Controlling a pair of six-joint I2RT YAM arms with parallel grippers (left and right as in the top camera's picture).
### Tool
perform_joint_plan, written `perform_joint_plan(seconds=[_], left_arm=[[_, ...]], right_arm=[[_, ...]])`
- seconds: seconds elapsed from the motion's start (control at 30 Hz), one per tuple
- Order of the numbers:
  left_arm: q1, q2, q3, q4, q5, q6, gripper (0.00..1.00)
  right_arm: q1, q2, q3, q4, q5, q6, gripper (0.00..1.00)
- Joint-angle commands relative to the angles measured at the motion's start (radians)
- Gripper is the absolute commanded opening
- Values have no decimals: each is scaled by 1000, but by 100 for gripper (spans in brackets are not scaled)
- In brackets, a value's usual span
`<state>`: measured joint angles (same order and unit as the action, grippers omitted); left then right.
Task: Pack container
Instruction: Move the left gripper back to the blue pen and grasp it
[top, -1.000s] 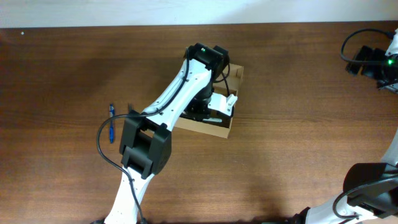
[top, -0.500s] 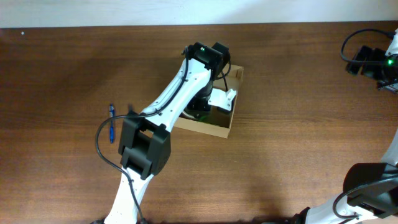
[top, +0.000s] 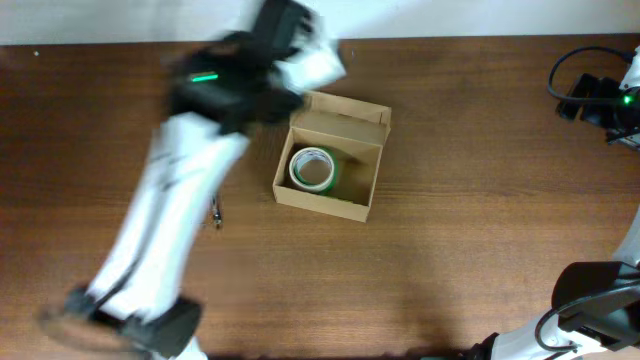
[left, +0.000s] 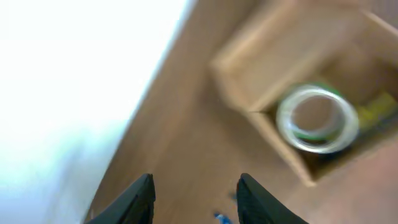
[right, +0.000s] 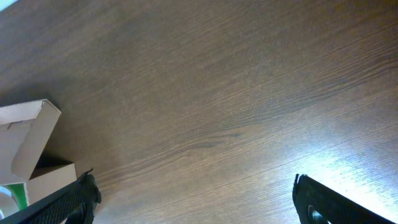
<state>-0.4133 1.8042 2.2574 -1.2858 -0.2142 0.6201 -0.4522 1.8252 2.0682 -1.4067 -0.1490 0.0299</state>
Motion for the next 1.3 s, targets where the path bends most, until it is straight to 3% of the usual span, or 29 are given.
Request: perform_joint_plan(seconds=[0.0,0.17,0.27,0.57,0.77,1.27], left_arm=[[150,-90,-81,21,-37,-278,41],[364,-123,-348,45,60,-515,45],[433,-118,-548,117,141,-524,48],[457,-115,-950,304,147,-623,56],[504,-115,-1008,353,147,-692,56],[573,57,-1015,423,174,-683,59]], right_arm=[[0,8,-3,1,-9,9,99],[0,8,-3,1,-9,9,99],[0,8,-3,1,-9,9,99],[0,8,-3,1,-9,9,99],[0,8,-3,1,-9,9,99],[0,8,-3,1,-9,9,99]])
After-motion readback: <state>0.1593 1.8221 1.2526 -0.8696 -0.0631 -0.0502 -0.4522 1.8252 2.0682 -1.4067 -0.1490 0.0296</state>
